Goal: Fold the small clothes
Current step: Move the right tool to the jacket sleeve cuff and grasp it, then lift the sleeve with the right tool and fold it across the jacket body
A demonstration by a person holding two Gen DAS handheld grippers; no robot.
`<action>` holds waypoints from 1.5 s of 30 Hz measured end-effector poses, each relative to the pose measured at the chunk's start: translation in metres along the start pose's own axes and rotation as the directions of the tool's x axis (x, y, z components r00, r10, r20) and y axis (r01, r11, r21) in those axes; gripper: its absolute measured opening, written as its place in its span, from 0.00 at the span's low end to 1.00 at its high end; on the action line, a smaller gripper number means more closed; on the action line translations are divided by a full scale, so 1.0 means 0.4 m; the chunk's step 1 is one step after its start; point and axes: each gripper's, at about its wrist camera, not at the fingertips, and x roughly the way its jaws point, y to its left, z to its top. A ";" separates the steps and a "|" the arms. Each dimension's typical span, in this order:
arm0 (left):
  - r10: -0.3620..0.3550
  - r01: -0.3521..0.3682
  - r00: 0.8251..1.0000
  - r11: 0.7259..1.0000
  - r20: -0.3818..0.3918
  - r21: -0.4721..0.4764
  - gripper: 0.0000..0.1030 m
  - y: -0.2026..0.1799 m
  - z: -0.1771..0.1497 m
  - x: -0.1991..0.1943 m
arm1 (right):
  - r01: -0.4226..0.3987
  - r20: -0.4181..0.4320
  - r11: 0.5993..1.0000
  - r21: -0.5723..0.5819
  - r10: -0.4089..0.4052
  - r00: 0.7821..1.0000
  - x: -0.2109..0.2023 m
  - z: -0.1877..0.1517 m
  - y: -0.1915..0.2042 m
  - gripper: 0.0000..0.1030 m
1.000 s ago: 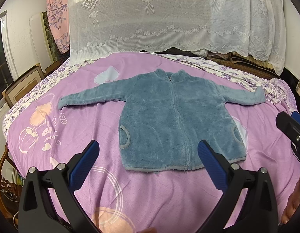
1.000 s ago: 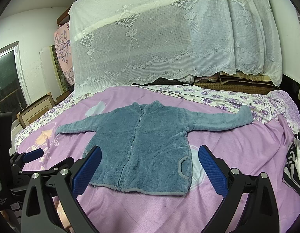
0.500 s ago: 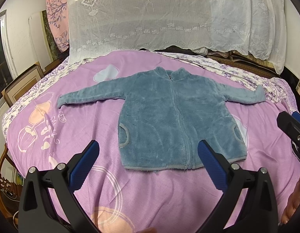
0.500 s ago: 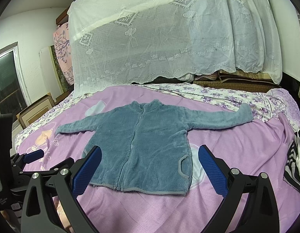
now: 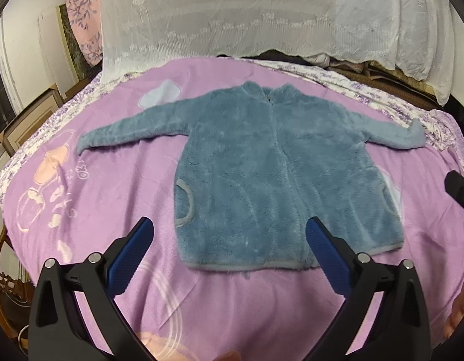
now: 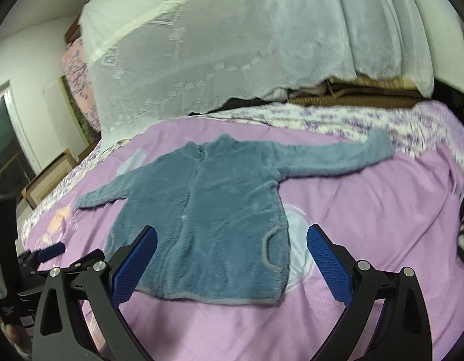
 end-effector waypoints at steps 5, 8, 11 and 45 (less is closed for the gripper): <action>-0.068 0.068 0.998 0.998 0.004 -0.012 0.96 -0.027 0.018 0.074 | 0.002 -0.007 0.995 0.095 -0.001 1.000 0.067 0.027 -0.122 0.97; -0.090 0.090 0.996 0.996 -0.009 0.016 0.96 -0.073 0.045 0.114 | -0.022 -0.026 0.984 0.177 0.027 0.999 0.113 0.067 -0.221 0.97; -0.108 0.108 0.994 0.992 -0.010 0.067 0.96 -0.139 0.089 0.151 | -0.022 0.003 0.949 0.315 0.022 1.000 0.144 0.120 -0.339 0.97; -0.049 0.050 0.986 0.999 -0.162 0.005 0.96 -0.429 0.332 0.629 | -0.075 0.116 0.585 0.807 -0.033 0.993 0.468 0.149 -0.837 0.51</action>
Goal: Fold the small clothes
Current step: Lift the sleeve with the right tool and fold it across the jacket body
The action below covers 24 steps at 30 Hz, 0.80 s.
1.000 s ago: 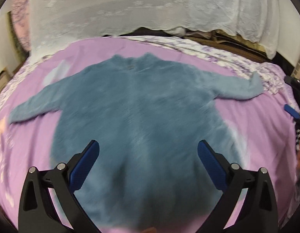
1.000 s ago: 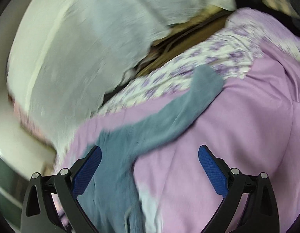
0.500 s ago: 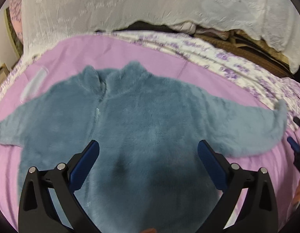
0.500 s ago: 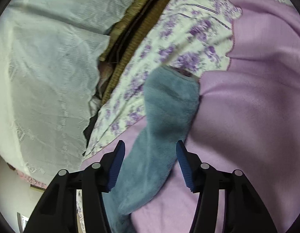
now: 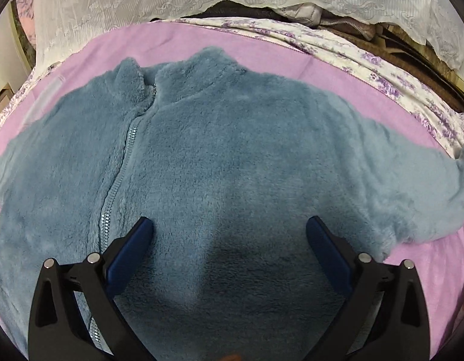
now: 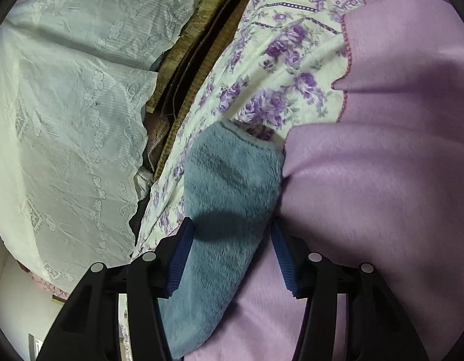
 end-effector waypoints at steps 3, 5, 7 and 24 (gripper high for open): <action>-0.009 0.009 1.000 1.000 -0.003 -0.008 0.96 0.004 0.004 0.002 | -0.001 0.002 0.999 -0.043 0.001 1.000 0.011 0.000 0.007 0.34; -0.007 0.007 1.000 1.000 0.000 -0.007 0.96 0.004 0.002 0.001 | -0.020 0.001 0.998 -0.067 0.021 1.000 0.006 -0.003 0.015 0.11; -0.011 0.011 1.000 1.000 0.002 -0.008 0.96 0.006 0.000 0.000 | -0.015 0.025 0.995 -0.099 0.017 1.000 -0.011 -0.006 0.035 0.09; 0.164 -0.166 0.984 0.986 0.070 0.012 0.96 0.296 0.018 -0.149 | 0.006 0.081 0.947 -0.323 0.021 0.997 -0.135 -0.068 0.189 0.09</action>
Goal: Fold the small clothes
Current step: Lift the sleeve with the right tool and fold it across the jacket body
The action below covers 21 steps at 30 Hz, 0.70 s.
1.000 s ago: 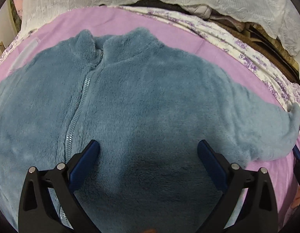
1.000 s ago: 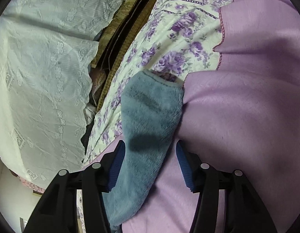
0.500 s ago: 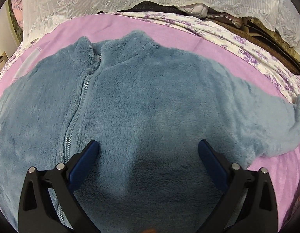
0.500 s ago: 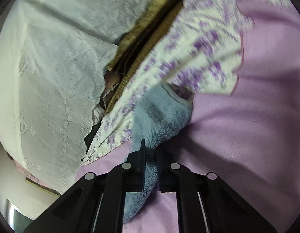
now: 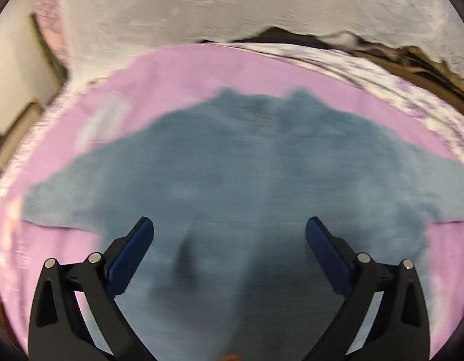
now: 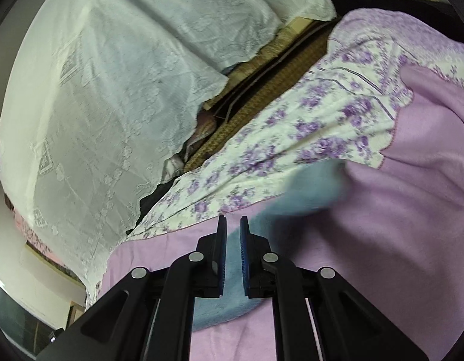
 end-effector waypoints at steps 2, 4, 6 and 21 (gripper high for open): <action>0.038 -0.038 0.999 0.999 -0.004 -0.027 0.96 0.074 -0.006 0.008 | -0.001 0.002 0.999 -0.032 0.001 1.000 -0.004 -0.003 0.026 0.09; 0.072 -0.073 0.997 0.995 -0.014 -0.065 0.96 0.150 -0.016 0.021 | 0.000 0.003 0.998 -0.059 0.001 1.000 -0.005 -0.006 0.050 0.09; 0.086 -0.090 0.996 0.988 -0.031 -0.128 0.96 0.234 -0.029 0.039 | 0.004 0.003 0.997 -0.082 -0.003 1.000 -0.006 -0.009 0.067 0.09; -0.040 0.022 0.998 0.953 -0.051 -0.302 0.96 0.365 -0.089 0.103 | 0.127 -0.094 0.963 0.237 -0.107 0.990 -0.009 -0.033 -0.189 0.56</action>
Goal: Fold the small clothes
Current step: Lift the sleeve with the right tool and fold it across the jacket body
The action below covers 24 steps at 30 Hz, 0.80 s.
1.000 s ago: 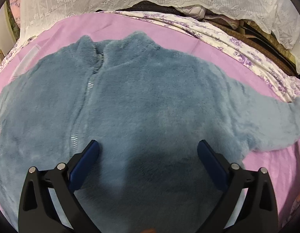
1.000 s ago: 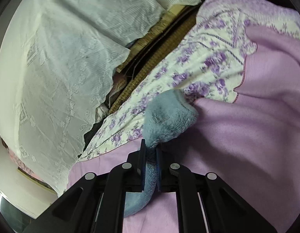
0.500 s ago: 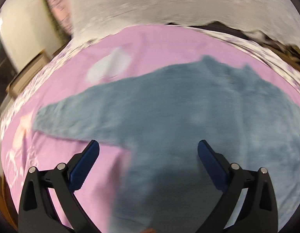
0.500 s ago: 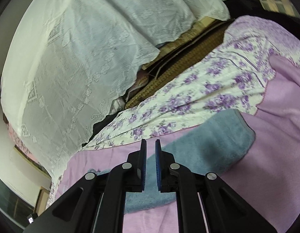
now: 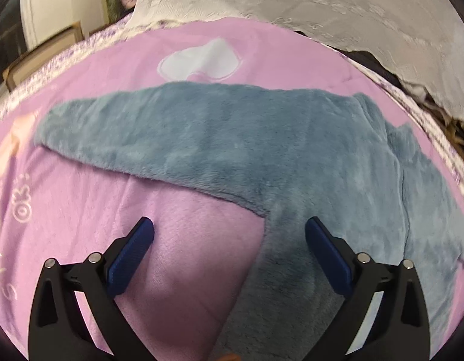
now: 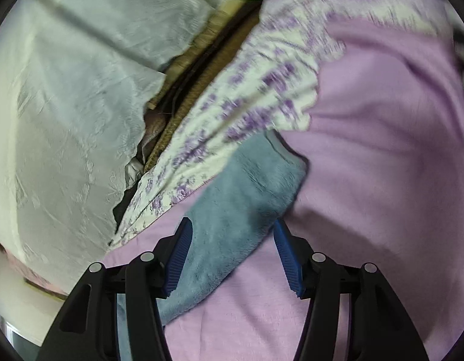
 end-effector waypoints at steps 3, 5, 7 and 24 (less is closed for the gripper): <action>0.025 -0.025 0.999 0.999 0.024 0.036 0.96 -0.023 -0.012 -0.012 | 0.006 -0.031 0.999 0.039 -0.005 1.000 0.034 -0.005 -0.022 0.56; 0.038 -0.039 0.999 0.997 0.023 0.065 0.96 -0.039 -0.019 -0.010 | 0.018 -0.033 0.997 0.073 -0.016 0.999 0.063 0.000 -0.038 0.53; 0.055 -0.057 0.998 0.995 0.022 0.088 0.96 -0.050 -0.025 -0.008 | 0.020 -0.008 0.997 0.074 -0.020 1.000 0.079 0.013 -0.036 0.51; 0.050 -0.059 0.997 0.989 0.064 0.139 0.96 -0.078 -0.029 -0.038 | -0.063 0.033 0.947 -0.315 0.078 0.996 0.037 -0.046 0.274 0.09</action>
